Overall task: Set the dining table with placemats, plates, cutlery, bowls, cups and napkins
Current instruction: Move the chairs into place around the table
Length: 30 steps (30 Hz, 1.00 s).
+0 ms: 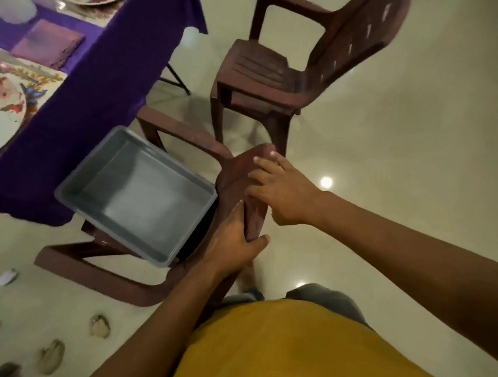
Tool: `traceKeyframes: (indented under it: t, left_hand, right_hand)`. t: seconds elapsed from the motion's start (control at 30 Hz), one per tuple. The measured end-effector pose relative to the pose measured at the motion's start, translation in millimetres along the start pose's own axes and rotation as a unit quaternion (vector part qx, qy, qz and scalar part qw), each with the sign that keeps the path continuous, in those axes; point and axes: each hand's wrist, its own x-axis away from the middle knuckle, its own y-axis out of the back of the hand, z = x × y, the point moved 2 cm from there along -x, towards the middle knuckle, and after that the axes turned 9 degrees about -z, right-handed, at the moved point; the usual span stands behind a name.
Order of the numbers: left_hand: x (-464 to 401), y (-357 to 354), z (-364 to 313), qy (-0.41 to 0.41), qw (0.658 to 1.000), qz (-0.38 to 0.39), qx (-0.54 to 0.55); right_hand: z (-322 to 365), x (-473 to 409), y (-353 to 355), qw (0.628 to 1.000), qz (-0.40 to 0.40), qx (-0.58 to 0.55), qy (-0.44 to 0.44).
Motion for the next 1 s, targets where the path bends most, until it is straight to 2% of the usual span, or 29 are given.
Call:
traceKeyframes:
  t: [0.1, 0.23, 0.37, 0.53, 0.63, 0.73, 1.0]
  left_hand:
    - [-3.9, 8.9, -4.9, 0.007, 1.000, 0.010, -0.014]
    - [1.1, 11.3, -1.5, 0.049, 0.998, 0.005, -0.040]
    - [20.8, 1.9, -12.8, 0.105, 0.982, -0.092, -0.125]
    - [48.9, -30.0, -19.8, 0.197, 0.925, -0.259, -0.199]
    - [67.1, -43.1, -8.6, 0.261, 0.865, -0.339, -0.261]
    - [72.9, -46.1, -4.7, 0.279, 0.835, -0.356, -0.313]
    - [67.9, -43.6, -18.2, 0.250, 0.831, -0.375, -0.326]
  right_hand:
    - [-9.7, -19.2, -6.3, 0.996, 0.041, 0.027, 0.068]
    - [-18.9, -45.0, -18.5, 0.985, 0.051, 0.035, 0.164]
    - [-27.5, -61.8, -23.1, 0.966, 0.052, 0.044, 0.248]
    - [-45.0, -64.6, -23.1, 0.944, -0.005, 0.009, 0.329]
    - [-50.0, -63.4, -26.5, 0.940, -0.032, -0.005, 0.340]
    - [-50.5, -63.8, -30.4, 0.943, -0.025, -0.001, 0.333]
    - [-54.9, -63.1, -31.9, 0.939, -0.038, -0.003, 0.342]
